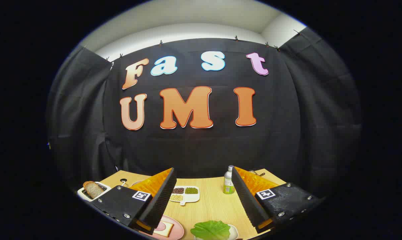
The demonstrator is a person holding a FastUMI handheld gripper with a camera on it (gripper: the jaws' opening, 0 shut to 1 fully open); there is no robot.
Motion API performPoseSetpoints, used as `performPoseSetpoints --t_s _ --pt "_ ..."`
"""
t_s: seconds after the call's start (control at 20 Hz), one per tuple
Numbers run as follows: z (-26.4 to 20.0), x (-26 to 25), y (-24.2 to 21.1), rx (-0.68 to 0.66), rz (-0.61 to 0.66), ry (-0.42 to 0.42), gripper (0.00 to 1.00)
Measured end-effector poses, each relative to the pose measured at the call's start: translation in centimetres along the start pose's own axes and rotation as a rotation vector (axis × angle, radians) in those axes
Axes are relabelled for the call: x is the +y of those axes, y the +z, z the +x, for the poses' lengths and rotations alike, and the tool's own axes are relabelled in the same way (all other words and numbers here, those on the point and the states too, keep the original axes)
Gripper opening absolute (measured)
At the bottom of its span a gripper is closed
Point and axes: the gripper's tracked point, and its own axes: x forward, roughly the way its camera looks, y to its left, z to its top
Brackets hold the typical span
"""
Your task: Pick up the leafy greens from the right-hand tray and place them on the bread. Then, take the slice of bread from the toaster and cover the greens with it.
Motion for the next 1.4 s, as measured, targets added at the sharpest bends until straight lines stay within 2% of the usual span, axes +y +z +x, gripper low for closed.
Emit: performPoseSetpoints --t_s 0.15,0.3,0.5,0.65,1.1,1.4 --pt "-0.2 1.4 0.6 -0.011 -0.023 0.012 0.99" --pt "-0.3 3.0 1.0 -0.016 0.041 0.05 0.99" --pt "0.3 2.0 0.7 0.004 0.028 0.009 0.99" --pt "0.5 2.2 1.4 -0.018 0.053 0.014 0.99" --pt "1.2 1.3 -0.1 0.045 0.085 -0.007 0.99" --pt "1.4 -0.3 -3.1 0.127 0.109 -0.03 1.0"
